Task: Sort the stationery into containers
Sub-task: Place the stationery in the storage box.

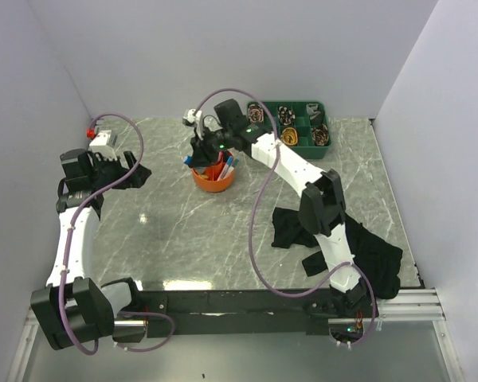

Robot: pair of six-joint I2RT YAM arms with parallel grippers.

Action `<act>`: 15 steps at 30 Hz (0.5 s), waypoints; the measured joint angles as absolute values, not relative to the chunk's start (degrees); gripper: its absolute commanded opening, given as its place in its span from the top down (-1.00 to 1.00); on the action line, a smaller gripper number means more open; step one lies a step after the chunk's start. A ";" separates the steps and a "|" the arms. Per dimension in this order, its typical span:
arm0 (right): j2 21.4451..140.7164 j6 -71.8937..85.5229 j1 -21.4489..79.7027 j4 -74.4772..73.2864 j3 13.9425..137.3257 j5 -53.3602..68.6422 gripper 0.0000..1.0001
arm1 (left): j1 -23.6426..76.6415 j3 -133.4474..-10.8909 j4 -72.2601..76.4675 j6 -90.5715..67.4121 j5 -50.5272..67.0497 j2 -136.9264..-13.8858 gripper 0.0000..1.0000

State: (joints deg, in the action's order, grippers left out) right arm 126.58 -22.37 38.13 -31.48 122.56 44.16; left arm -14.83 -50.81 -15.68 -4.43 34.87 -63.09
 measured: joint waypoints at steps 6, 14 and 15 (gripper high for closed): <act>127.76 -15.09 38.63 -20.69 119.94 41.34 1.00 | -14.83 -50.59 -17.06 -4.19 34.83 -63.09 -0.71; 127.79 -12.40 38.22 -12.80 119.83 35.64 1.00 | -14.85 -50.26 -18.26 -4.16 34.83 -63.09 -0.71; 127.87 -12.23 38.22 -12.14 119.83 34.72 1.00 | -14.96 -50.24 -18.35 -4.16 34.83 -63.09 -0.71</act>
